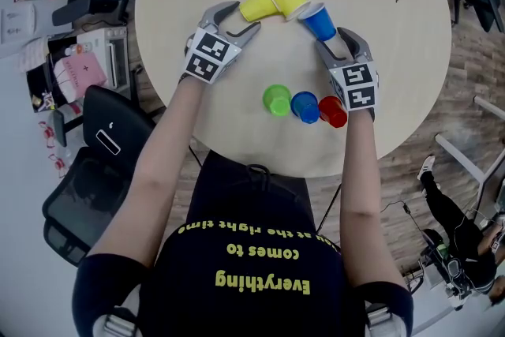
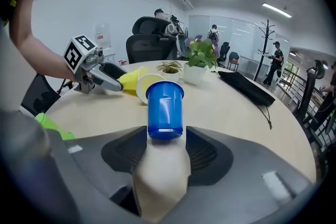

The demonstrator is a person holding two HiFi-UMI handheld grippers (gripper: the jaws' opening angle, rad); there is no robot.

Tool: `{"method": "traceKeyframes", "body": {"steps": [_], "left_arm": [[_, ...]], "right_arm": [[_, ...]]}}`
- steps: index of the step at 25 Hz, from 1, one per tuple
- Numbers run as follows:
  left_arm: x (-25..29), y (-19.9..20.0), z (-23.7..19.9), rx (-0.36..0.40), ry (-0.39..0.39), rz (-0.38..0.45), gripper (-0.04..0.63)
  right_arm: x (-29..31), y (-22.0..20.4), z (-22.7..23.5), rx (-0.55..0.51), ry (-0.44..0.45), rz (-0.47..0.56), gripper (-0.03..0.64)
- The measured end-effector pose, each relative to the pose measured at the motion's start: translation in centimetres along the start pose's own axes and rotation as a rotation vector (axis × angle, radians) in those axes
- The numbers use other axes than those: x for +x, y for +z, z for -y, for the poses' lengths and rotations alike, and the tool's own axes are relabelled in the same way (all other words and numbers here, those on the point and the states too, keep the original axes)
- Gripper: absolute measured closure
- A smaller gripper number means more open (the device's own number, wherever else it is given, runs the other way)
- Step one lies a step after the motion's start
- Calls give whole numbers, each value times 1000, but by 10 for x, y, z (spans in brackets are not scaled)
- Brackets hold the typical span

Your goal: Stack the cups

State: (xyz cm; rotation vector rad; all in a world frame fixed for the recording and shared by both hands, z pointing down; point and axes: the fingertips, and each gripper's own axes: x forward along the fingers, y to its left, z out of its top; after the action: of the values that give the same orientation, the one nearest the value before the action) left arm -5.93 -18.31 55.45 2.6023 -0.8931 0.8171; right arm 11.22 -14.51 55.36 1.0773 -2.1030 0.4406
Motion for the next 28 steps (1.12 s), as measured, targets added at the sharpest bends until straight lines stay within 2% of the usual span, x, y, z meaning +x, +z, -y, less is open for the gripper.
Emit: {"method": "traceKeyframes", "body": {"steps": [5, 12, 18, 24, 28], "left_arm": [[2, -1, 1, 19, 0, -23, 321], [-9, 2, 4, 21, 2, -9, 379], [-20, 5, 12, 20, -8, 2, 379], [-37, 4, 28, 68, -24, -16, 379], [-50, 1, 41, 65, -30, -14, 379]], "right_arm": [[2, -4, 1, -8, -4, -8, 393], [-6, 0, -4, -20, 11, 3, 393], [-11, -3, -12, -37, 31, -3, 393], [-28, -11, -26, -65, 47, -18, 393], [-41, -18, -35, -68, 59, -22, 394]]}}
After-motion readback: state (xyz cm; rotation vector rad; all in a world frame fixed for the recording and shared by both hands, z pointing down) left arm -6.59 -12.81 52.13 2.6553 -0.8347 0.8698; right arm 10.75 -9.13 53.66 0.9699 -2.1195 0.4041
